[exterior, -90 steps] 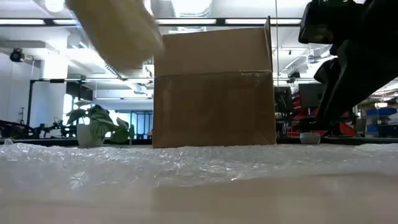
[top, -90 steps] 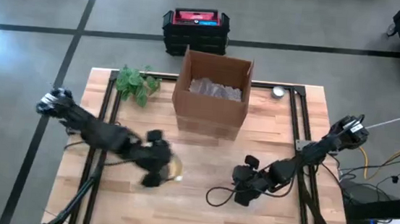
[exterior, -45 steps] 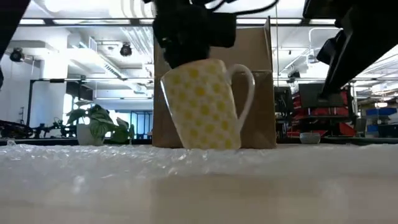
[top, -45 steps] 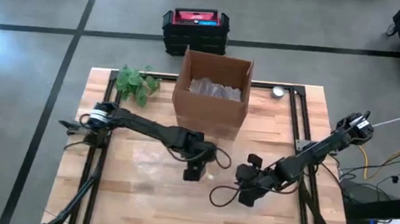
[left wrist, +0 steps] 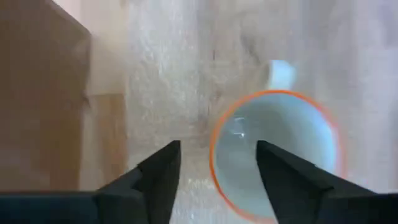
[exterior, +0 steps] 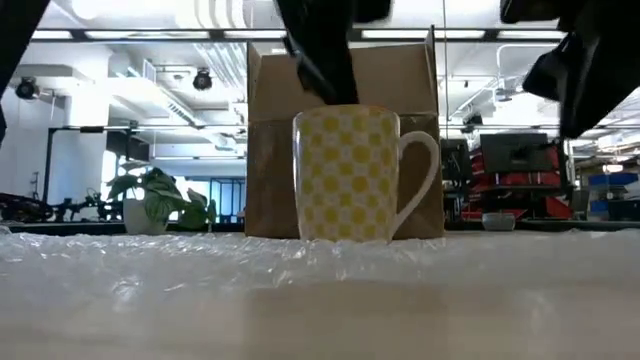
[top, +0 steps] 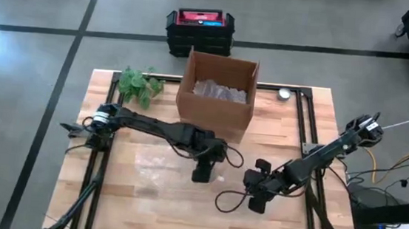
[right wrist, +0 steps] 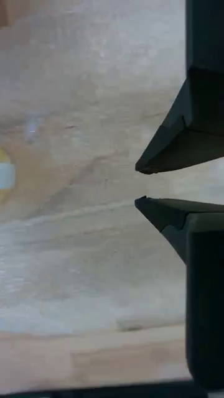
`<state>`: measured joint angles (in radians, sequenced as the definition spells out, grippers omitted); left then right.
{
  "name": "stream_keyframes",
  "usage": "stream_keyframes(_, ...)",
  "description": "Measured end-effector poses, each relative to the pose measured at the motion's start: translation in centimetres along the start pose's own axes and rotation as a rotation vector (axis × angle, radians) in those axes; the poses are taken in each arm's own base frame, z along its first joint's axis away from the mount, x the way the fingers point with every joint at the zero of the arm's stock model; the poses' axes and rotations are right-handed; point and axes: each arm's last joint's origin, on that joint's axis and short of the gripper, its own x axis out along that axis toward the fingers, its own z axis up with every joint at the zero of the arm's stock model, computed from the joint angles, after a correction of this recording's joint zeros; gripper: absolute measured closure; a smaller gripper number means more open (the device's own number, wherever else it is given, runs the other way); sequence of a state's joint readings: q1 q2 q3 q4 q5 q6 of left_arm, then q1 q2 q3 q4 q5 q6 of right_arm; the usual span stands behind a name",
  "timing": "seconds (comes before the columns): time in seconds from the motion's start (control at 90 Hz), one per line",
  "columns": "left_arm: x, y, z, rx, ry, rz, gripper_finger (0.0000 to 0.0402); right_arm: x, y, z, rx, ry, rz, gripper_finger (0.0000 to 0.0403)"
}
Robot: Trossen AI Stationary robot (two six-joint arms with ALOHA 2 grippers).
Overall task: Wrap mug
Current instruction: Wrap the yellow cup in bubble wrap
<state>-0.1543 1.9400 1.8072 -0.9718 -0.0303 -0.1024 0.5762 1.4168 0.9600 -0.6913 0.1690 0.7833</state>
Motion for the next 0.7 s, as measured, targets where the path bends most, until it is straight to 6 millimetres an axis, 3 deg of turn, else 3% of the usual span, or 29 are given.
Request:
stream_keyframes(0.144, -3.8, -0.8, -2.6, 0.001, 0.048, 0.116, 0.0176, -1.1, 0.2, -1.6, 0.116, 0.089, -0.052, 0.0354)
stream_keyframes(0.333, -6.0, -0.7, -8.5, -0.118, 0.047, 0.144, 0.0191, -0.1, 1.2, -5.0, 0.203, 0.143, -0.085, 0.0321)
stream_keyframes(0.556, -6.0, -0.3, -16.1, -0.285, -0.062, 0.091, 0.0218, 0.6, 2.8, -8.2, 0.106, 0.195, -0.107, 0.0215)
stream_keyframes(0.7, -4.5, -0.3, -19.5, -0.362, -0.162, -0.008, 0.0234, 1.9, 3.2, -9.8, -0.039, 0.229, -0.152, 0.0171)
